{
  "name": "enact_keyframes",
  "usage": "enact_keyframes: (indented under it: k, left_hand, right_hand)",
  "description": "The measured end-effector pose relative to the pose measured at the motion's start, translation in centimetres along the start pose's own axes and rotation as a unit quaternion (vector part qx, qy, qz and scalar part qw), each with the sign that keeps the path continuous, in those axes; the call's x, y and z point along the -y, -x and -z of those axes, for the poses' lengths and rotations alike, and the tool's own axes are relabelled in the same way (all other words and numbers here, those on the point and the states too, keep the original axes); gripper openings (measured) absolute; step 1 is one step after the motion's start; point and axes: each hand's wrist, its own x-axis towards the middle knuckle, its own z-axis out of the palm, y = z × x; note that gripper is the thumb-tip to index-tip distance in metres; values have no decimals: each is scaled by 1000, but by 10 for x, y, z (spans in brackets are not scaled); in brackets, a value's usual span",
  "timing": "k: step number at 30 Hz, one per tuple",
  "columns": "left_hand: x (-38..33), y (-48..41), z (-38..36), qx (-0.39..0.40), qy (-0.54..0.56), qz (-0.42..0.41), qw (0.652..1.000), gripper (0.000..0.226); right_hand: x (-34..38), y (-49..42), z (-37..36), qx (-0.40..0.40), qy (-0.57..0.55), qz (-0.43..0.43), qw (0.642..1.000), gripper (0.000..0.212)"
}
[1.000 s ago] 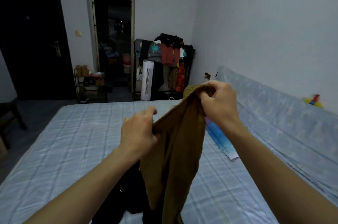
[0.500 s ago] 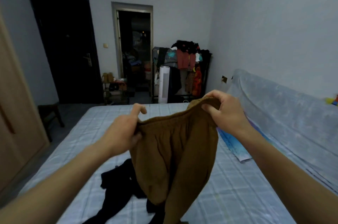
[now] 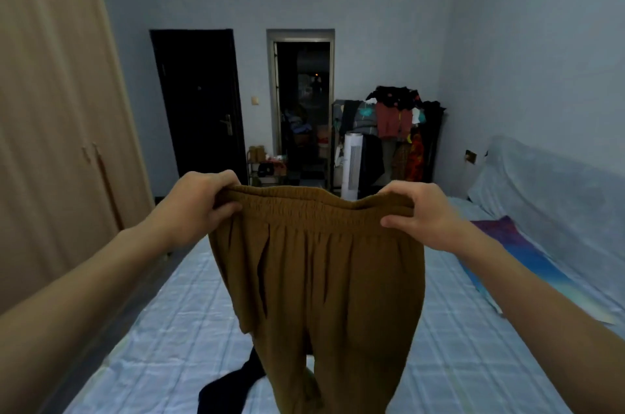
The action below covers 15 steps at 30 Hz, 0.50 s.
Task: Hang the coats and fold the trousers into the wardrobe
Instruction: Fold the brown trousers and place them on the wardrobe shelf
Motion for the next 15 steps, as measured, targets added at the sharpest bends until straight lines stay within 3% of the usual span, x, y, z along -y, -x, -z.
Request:
enact_keyframes:
  k: [7, 15]
  left_hand:
    - [33, 23, 81, -88, 12, -11, 996, 26]
    - [58, 29, 202, -257, 128, 45, 957, 15]
  right_hand:
    - [86, -32, -4, -208, -3, 68, 976, 19]
    - [202, -77, 13, -332, -78, 117, 933, 22]
